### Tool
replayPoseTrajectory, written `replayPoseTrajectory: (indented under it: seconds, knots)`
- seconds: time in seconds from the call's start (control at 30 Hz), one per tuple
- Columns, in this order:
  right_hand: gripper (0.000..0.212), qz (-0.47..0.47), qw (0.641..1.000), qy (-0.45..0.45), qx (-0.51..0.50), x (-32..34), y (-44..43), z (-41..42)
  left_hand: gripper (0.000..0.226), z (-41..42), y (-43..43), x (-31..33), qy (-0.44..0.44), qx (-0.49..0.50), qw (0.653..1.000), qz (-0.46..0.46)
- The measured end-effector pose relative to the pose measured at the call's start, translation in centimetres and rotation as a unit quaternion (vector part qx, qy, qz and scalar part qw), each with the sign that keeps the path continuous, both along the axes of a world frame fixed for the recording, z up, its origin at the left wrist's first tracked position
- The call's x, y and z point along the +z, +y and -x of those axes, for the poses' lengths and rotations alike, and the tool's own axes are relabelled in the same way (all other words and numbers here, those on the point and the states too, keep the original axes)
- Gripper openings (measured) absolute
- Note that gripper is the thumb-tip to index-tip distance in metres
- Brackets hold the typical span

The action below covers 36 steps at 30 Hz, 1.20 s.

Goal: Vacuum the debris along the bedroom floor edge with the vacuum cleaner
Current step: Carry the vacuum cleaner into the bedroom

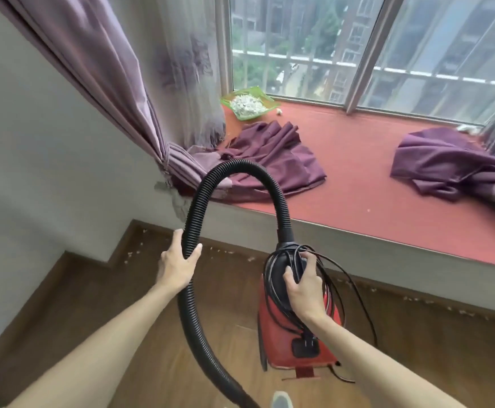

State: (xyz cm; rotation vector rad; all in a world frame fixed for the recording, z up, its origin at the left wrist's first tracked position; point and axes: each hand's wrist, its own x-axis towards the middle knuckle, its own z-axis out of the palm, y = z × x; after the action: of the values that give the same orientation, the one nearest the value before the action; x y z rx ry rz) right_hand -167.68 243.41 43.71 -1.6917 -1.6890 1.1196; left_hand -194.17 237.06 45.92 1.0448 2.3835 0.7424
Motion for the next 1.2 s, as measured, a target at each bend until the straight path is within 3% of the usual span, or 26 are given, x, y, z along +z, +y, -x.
replayPoseTrajectory:
  seconds: [0.47,0.8,1.2]
  knots:
    - [0.042,0.098,0.993,-0.015,-0.071,-16.3,-3.1,-7.5,0.052,-7.4,1.6,-15.7,-0.009,-0.039,0.998,0.053]
    - [0.040,0.140,0.974,-0.039,-0.174,-26.8,-5.2,-4.9,0.053,-5.7,1.6,-28.2,-0.043,-0.093,0.989,0.102]
    - [0.041,0.183,0.956,-0.067,-0.220,-40.2,-7.6,-1.2,0.046,-3.7,-2.5,-43.9,-0.099,-0.106,0.976,0.162]
